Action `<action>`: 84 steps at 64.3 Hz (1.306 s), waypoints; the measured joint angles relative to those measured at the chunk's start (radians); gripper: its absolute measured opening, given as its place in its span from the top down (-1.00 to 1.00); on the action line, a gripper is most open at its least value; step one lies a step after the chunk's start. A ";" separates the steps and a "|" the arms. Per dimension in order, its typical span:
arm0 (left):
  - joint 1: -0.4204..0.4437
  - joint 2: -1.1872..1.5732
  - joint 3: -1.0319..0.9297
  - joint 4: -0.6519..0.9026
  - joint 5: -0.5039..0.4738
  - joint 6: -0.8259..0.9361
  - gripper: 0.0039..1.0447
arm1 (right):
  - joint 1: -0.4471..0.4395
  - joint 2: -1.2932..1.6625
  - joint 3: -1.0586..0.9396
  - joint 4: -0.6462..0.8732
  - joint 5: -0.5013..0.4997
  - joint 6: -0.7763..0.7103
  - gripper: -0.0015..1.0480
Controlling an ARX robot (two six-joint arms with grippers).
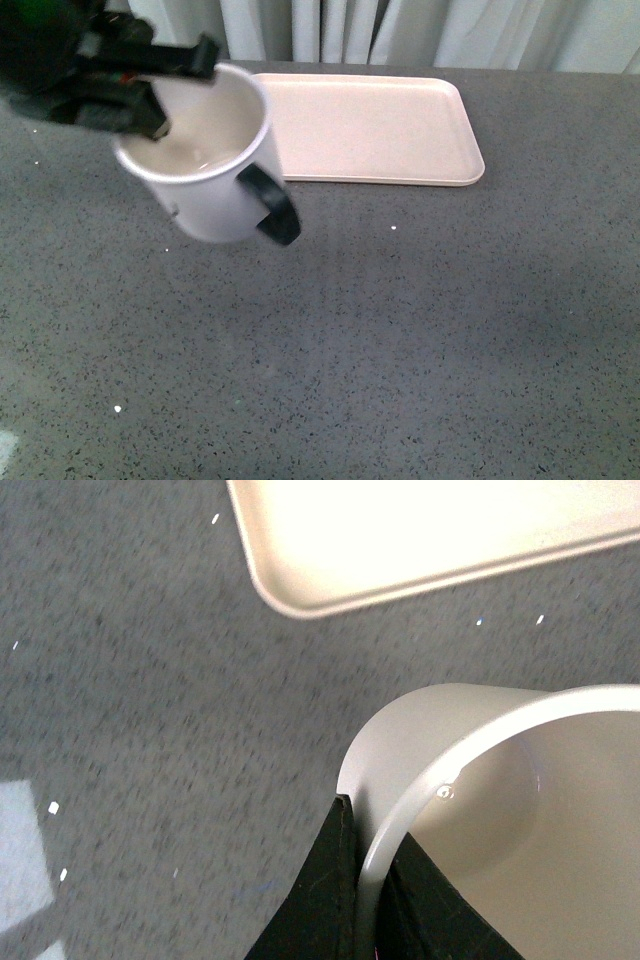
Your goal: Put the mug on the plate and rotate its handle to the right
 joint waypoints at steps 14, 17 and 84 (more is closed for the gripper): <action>-0.051 0.243 0.348 -0.089 -0.027 -0.036 0.97 | 0.000 0.000 0.000 0.000 0.000 0.000 -0.82; -0.059 0.279 0.408 -0.103 -0.032 -0.042 0.97 | 0.000 0.000 0.000 0.000 0.000 0.000 -0.82; -0.069 0.741 1.119 -0.510 0.008 0.045 0.97 | 0.000 0.000 0.000 0.000 0.000 0.000 -0.82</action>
